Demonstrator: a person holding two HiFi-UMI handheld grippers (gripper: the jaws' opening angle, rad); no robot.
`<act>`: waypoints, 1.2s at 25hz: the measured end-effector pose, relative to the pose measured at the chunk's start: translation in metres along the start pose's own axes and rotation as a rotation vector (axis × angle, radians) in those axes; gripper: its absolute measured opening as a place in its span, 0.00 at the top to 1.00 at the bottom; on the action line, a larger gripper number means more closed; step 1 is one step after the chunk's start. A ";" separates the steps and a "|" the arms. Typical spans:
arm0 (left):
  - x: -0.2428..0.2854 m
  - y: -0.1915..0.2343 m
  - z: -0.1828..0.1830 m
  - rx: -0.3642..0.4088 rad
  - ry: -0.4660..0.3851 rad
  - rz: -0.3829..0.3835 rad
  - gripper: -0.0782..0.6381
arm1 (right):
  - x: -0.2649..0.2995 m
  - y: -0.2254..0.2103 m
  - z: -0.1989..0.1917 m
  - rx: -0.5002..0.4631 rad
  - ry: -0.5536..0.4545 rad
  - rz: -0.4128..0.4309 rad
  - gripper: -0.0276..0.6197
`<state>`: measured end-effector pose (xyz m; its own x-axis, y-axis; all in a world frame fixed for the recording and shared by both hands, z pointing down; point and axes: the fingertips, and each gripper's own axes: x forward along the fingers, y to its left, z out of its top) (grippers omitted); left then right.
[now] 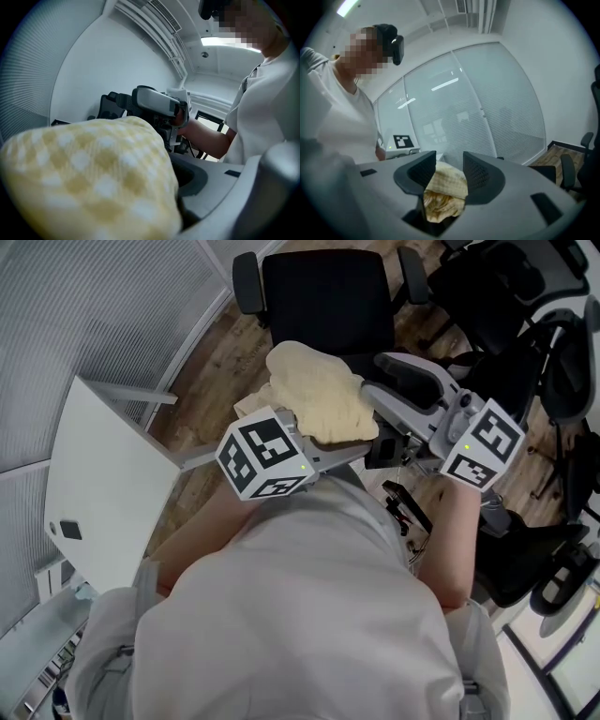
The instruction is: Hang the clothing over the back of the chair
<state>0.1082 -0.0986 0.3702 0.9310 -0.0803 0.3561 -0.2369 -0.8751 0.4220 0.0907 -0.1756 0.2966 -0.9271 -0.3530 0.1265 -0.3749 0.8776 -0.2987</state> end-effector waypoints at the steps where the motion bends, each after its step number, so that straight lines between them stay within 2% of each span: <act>1: 0.000 -0.001 0.000 0.003 0.004 0.001 0.63 | 0.003 0.006 -0.006 -0.013 0.040 0.032 0.69; 4: 0.000 -0.003 0.000 0.025 0.028 0.015 0.57 | 0.010 0.020 -0.017 -0.032 0.102 0.096 0.65; 9: -0.004 0.000 0.001 0.072 0.073 0.060 0.53 | 0.015 0.022 -0.023 -0.033 0.146 0.102 0.65; 13: -0.008 0.005 0.003 0.087 0.079 0.092 0.51 | 0.016 0.023 -0.026 -0.020 0.180 0.118 0.80; 17: -0.012 0.010 0.004 0.089 0.068 0.116 0.51 | 0.017 0.021 -0.026 -0.026 0.194 0.099 0.87; 30: -0.024 0.024 0.011 0.034 -0.001 0.140 0.49 | 0.008 -0.002 -0.028 -0.020 0.208 0.007 0.88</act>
<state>0.0831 -0.1227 0.3625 0.8898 -0.2035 0.4084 -0.3550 -0.8710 0.3396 0.0838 -0.1711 0.3252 -0.9076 -0.2745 0.3175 -0.3668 0.8865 -0.2820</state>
